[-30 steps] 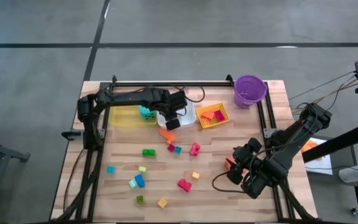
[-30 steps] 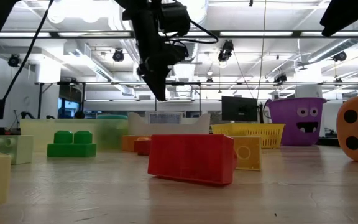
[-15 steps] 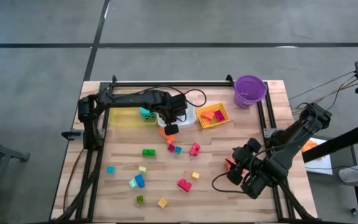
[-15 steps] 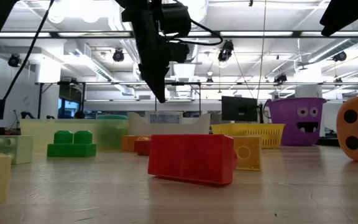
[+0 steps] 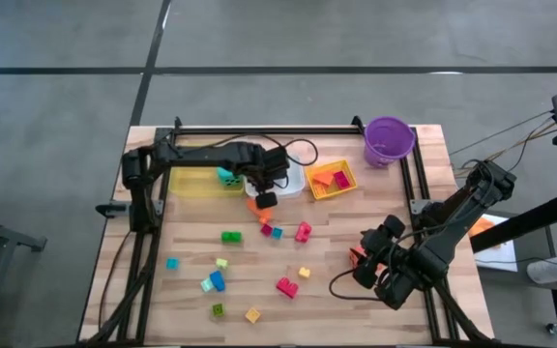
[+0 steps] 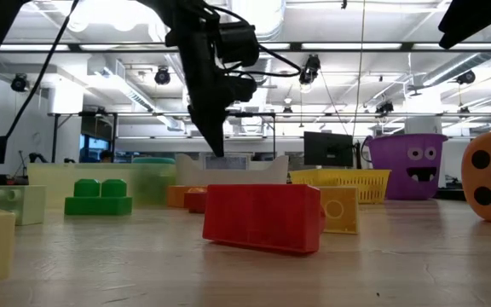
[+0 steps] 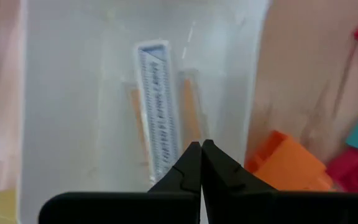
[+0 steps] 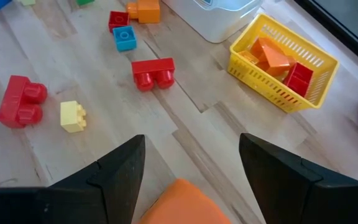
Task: Pick & Place Toys
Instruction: Put the blue playing cards box into the white bin, then adjust the white bin
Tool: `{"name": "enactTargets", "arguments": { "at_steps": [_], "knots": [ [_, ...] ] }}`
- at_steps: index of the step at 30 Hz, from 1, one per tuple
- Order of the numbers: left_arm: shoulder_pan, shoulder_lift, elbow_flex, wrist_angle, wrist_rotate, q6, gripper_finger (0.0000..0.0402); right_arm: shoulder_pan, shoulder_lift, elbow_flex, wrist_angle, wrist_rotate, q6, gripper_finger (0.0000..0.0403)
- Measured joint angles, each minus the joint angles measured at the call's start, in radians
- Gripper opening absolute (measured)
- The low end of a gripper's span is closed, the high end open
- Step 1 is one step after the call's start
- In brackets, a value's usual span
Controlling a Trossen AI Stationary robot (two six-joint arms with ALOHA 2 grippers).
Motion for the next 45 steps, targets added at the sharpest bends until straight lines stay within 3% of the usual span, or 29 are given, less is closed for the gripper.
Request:
{"name": "enactTargets", "arguments": {
  "at_steps": [39, 45],
  "knots": [
    [0.045, 0.033, 0.0, 0.062, -0.084, -0.035, 0.0002, 0.001, 0.0, 0.0, 0.017, 0.001, -0.023, 0.0258],
    [0.051, 0.033, 0.0, 0.062, -0.1, -0.124, 0.0002, 0.001, 0.0, 0.0, 0.02, 0.001, -0.024, 0.0258]
  ]
}}
